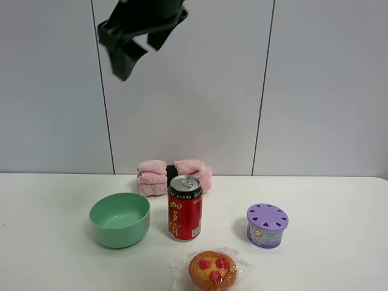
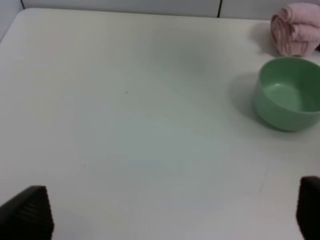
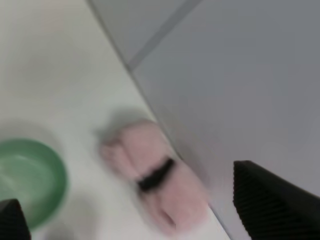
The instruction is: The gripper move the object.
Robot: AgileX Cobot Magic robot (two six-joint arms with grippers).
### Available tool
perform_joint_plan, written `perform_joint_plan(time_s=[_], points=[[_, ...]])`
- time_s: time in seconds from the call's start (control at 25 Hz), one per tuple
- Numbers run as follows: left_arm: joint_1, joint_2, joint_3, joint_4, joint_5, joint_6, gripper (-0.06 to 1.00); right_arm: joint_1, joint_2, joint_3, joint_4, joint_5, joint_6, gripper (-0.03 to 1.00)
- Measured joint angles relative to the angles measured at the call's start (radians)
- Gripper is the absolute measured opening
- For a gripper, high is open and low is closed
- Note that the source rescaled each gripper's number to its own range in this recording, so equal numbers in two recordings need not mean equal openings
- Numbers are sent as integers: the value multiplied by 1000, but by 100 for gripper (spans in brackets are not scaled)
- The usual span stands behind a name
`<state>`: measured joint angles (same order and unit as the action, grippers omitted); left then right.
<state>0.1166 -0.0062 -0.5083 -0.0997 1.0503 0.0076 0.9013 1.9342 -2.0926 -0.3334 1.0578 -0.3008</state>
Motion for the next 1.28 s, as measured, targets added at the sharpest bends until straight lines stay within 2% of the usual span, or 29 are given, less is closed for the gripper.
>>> perform_joint_plan(time_s=[0.12, 0.24, 0.36, 0.52, 0.68, 0.84, 1.0, 1.28], points=[[0, 0, 0, 0, 0, 0, 100, -41, -49, 0, -71, 131, 117, 92], [0, 0, 0, 0, 0, 0, 100, -98, -96, 40, -86, 152, 213, 92], [0, 0, 0, 0, 0, 0, 100, -140, -172, 146, -76, 153, 255, 92], [0, 0, 0, 0, 0, 0, 100, -204, -322, 370, -46, 127, 289, 92], [0, 0, 0, 0, 0, 0, 100, -299, -506, 652, 21, -3, 334, 92], [0, 0, 0, 0, 0, 0, 100, -420, -727, 917, 90, -80, 364, 92], [0, 0, 0, 0, 0, 0, 100, -583, -973, 1123, 126, -86, 398, 92], [0, 0, 0, 0, 0, 0, 100, -865, -1448, 1299, 181, -29, 450, 92]])
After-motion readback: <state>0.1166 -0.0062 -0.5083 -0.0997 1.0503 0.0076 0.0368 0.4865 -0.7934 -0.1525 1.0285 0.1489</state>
